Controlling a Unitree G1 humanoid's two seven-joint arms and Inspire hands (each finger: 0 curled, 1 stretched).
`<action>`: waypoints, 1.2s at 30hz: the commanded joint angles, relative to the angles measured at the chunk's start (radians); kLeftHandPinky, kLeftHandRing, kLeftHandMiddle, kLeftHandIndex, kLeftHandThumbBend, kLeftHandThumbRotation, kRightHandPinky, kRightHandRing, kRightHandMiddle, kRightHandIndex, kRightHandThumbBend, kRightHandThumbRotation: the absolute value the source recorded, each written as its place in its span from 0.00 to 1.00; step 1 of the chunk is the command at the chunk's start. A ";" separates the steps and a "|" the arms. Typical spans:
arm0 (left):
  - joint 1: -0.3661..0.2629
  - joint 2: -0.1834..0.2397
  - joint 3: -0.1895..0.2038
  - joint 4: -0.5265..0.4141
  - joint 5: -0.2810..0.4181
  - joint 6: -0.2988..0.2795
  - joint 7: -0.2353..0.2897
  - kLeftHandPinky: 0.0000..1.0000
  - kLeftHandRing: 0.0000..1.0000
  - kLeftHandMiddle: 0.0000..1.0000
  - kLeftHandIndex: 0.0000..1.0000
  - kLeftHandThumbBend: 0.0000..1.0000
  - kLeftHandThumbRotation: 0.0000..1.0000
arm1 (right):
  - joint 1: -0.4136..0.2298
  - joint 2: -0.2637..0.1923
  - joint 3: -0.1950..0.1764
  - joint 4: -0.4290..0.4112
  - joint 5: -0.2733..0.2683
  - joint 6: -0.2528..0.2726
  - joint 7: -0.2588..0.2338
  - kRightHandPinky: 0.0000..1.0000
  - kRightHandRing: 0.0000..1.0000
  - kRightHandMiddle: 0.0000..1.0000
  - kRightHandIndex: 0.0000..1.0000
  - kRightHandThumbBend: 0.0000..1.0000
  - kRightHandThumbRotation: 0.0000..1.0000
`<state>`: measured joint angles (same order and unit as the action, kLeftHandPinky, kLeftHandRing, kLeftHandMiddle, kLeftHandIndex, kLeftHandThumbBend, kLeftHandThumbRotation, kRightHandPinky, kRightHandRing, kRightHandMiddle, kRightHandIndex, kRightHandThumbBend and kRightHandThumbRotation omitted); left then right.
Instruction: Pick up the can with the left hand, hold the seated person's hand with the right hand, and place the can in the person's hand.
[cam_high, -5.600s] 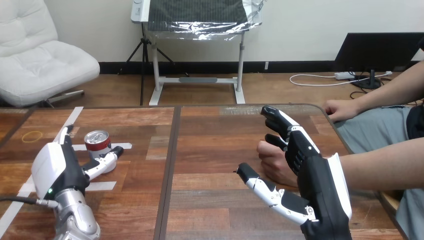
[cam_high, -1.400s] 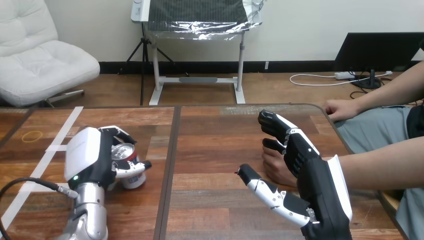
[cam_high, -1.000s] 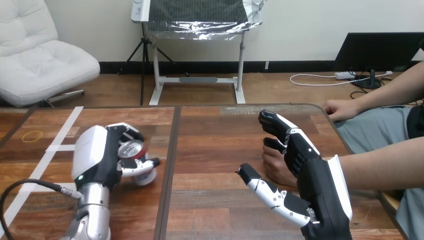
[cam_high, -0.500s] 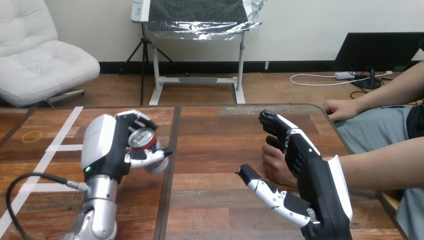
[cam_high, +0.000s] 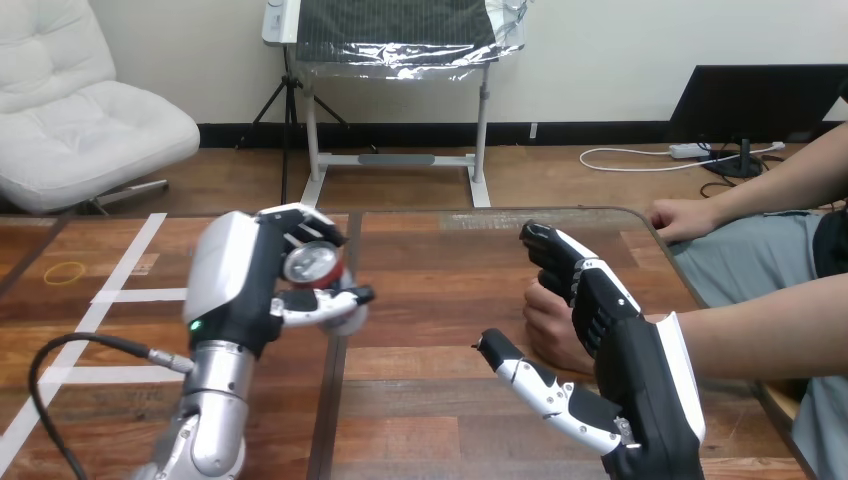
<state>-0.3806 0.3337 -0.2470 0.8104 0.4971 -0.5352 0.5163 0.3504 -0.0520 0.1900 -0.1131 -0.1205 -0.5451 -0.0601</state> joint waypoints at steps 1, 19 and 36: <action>-0.010 -0.018 0.020 -0.234 -0.036 -0.040 -0.053 0.35 0.39 0.45 0.48 0.68 0.00 | -0.071 0.020 -0.026 -0.012 -0.008 -0.013 -0.013 0.90 0.89 0.88 0.83 0.60 0.17; 0.050 -0.049 0.035 -0.422 -0.043 -0.014 -0.151 0.30 0.34 0.42 0.47 0.68 0.00 | -0.103 -0.071 -0.131 -0.079 -0.169 0.151 -0.023 0.91 0.91 0.92 0.88 0.64 0.23; 0.082 -0.058 0.043 -0.504 -0.029 -0.014 -0.192 0.31 0.36 0.43 0.47 0.68 0.00 | -0.152 -0.247 -0.228 -0.147 -0.485 0.326 -0.011 0.75 0.88 0.92 0.89 0.67 0.04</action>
<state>-0.2457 0.2847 -0.2451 0.4004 0.4812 -0.5326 0.3207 0.3098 -0.2414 0.0171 -0.1570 -0.5496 -0.2577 -0.0716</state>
